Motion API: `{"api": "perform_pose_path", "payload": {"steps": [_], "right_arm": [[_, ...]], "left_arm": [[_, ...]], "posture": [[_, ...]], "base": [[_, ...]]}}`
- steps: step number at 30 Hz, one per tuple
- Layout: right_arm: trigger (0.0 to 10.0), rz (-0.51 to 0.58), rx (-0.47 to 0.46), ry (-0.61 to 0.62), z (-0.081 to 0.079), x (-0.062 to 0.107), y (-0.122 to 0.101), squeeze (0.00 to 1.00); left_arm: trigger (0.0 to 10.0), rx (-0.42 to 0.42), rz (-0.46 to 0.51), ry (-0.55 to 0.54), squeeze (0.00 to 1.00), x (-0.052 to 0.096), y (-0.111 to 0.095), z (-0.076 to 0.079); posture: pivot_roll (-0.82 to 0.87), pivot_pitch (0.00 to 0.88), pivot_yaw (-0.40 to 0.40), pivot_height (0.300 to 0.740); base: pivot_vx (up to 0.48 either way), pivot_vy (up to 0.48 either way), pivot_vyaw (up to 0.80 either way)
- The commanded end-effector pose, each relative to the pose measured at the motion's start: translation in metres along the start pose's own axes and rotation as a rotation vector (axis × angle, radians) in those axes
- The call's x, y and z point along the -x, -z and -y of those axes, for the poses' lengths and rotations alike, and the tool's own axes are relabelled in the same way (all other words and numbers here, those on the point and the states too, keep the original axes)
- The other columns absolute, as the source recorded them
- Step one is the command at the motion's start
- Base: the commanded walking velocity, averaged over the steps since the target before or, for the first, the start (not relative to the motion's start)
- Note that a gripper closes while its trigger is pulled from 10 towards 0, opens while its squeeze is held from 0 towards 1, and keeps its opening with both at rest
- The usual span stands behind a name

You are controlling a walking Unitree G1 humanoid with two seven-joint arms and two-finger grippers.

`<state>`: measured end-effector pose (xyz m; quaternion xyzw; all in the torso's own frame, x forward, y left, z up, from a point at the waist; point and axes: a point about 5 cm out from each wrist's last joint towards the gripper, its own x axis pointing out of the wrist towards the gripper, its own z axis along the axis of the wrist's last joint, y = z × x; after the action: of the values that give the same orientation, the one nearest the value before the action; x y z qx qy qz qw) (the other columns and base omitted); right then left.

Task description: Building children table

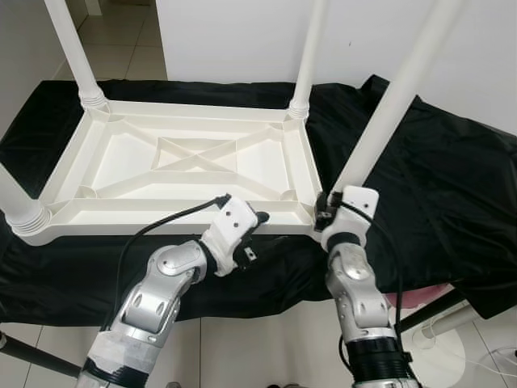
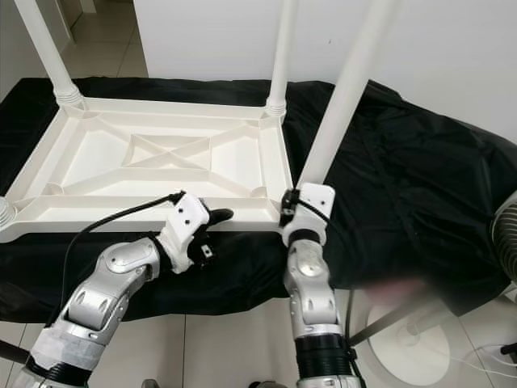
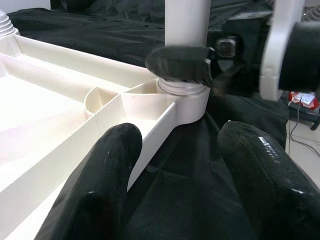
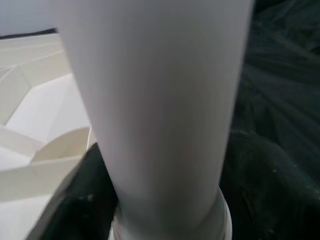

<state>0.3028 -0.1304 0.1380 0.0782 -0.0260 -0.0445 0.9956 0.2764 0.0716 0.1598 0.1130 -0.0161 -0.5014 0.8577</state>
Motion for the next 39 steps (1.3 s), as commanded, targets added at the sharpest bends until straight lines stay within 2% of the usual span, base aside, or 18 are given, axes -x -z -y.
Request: {"api": "perform_pose_path", "payload": {"steps": [1,8,9,13,16,17,26,34,35,36,37,38,39], "right_arm": [[10.0,-0.006,-0.023,-0.006,-0.003,0.006,0.004,1.0],[10.0,0.016,-0.022,-0.103,-0.004,0.007,0.0,1.0],[10.0,0.022,-0.014,-0.151,-0.003,0.006,-0.001,0.0],[10.0,0.04,0.009,-0.251,0.001,0.003,-0.004,0.0],[10.0,0.047,0.052,-0.372,0.008,-0.003,-0.008,0.0],[10.0,0.047,0.052,-0.372,0.008,-0.003,-0.008,0.0],[10.0,0.04,0.18,-0.616,0.024,-0.018,-0.017,0.0],[10.0,0.006,0.218,-0.696,0.026,-0.024,-0.014,0.0],[4.7,-0.007,0.238,-0.724,0.027,-0.027,-0.012,0.0],[4.7,-0.007,0.238,-0.724,0.027,-0.027,-0.012,0.0],[3.6,-0.018,0.25,-0.743,0.028,-0.029,-0.011,0.0],[0.9,-0.03,0.262,-0.757,0.031,-0.031,-0.009,0.0],[0.9,-0.03,0.262,-0.757,0.031,-0.031,-0.009,0.0]], "left_arm": [[10.0,0.005,-0.005,-0.058,0.0,-0.002,0.002,0.0],[10.0,0.006,-0.003,-0.06,0.0,-0.002,0.001,0.0],[10.0,0.005,-0.003,-0.061,0.0,-0.002,0.001,0.0],[10.0,0.004,-0.003,-0.06,0.0,-0.002,0.001,-0.001],[10.0,0.004,-0.002,-0.05,0.0,-0.002,0.001,0.001],[10.0,0.004,-0.002,-0.05,0.0,-0.002,0.001,0.001],[10.0,0.011,0.01,-0.02,0.0,-0.008,-0.001,0.01],[10.0,0.011,0.012,-0.011,0.0,-0.01,-0.002,0.011],[10.0,0.009,0.013,-0.01,0.0,-0.01,-0.002,0.011],[10.0,0.009,0.013,-0.01,0.0,-0.01,-0.002,0.011],[10.0,0.008,0.013,-0.01,0.0,-0.01,-0.002,0.011],[10.0,0.007,0.014,-0.011,0.0,-0.01,-0.002,0.01],[10.0,0.007,0.014,-0.011,0.0,-0.01,-0.002,0.01]], "posture": [[-0.04,0.073,-0.072,0.74],[-0.04,0.069,-0.072,0.74],[-0.04,0.069,-0.072,0.74],[-0.04,0.068,-0.068,0.74],[-0.05,0.068,-0.064,0.74],[-0.05,0.068,-0.064,0.74],[-0.04,0.067,-0.06,0.74],[-0.04,0.063,-0.056,0.74],[-0.04,0.062,-0.054,0.74],[-0.04,0.062,-0.054,0.74],[-0.04,0.062,-0.054,0.74],[-0.04,0.063,-0.054,0.74],[-0.04,0.063,-0.054,0.74]], "base": [[0.0,0.0,0.0],[0.0,0.0,0.0],[0.0,0.0,0.0],[0.0,0.0,0.0],[0.0,0.0,0.0],[0.0,0.0,0.0],[0.0,0.0,0.0],[0.0,0.0,0.0],[0.0,0.0,0.0],[0.0,0.0,0.0],[0.0,0.0,0.0],[0.0,0.0,0.0],[0.0,0.0,0.0]]}}
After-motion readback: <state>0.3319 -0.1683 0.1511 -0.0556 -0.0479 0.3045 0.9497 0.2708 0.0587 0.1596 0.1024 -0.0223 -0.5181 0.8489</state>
